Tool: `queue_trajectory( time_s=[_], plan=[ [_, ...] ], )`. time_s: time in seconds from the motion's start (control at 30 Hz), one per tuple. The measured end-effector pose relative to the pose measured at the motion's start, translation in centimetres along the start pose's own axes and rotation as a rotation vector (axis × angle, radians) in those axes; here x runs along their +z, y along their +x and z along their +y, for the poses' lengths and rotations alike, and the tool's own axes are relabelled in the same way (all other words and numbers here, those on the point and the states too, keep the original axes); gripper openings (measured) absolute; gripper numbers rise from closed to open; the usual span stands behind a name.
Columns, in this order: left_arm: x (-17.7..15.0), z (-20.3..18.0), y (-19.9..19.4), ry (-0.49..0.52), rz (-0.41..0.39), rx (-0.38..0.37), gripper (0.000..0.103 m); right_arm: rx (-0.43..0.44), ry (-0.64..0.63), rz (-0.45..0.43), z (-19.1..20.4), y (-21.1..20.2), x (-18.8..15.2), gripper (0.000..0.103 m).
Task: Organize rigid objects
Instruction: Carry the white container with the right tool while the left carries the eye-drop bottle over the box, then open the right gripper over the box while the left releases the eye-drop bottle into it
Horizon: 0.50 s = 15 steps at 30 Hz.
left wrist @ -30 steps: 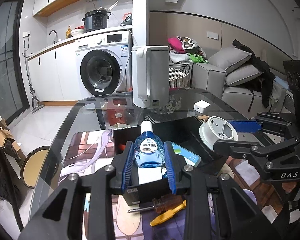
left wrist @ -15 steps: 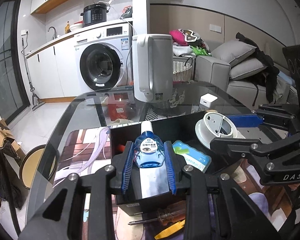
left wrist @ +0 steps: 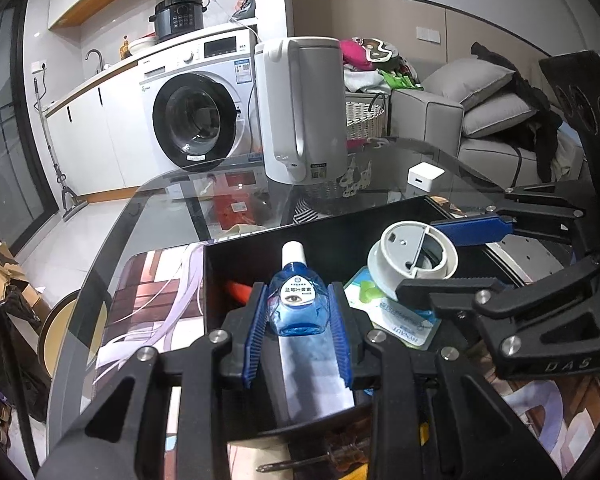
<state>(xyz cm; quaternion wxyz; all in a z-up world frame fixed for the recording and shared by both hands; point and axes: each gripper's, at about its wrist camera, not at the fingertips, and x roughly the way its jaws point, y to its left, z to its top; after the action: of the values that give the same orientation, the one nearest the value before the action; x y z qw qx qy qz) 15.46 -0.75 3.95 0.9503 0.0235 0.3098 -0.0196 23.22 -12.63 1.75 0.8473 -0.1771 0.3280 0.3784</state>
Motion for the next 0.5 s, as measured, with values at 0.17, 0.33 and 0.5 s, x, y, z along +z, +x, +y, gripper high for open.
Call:
queue_trajectory(
  time_s=[0.17,0.33,0.5],
  plan=[
    [0.2,0.0,0.1,0.018,0.009,-0.006,0.029,-0.011,-0.024,0.034,-0.1,1.4,0.4,0.050],
    [0.2,0.0,0.1,0.013,0.017,-0.015,0.029,-0.020,-0.063,0.079,0.3,2.2,1.0,0.050],
    [0.3,0.3,0.3,0.011,0.038,-0.029,0.029,-0.028,-0.069,0.138,0.3,2.6,1.4,0.050]
  ],
)
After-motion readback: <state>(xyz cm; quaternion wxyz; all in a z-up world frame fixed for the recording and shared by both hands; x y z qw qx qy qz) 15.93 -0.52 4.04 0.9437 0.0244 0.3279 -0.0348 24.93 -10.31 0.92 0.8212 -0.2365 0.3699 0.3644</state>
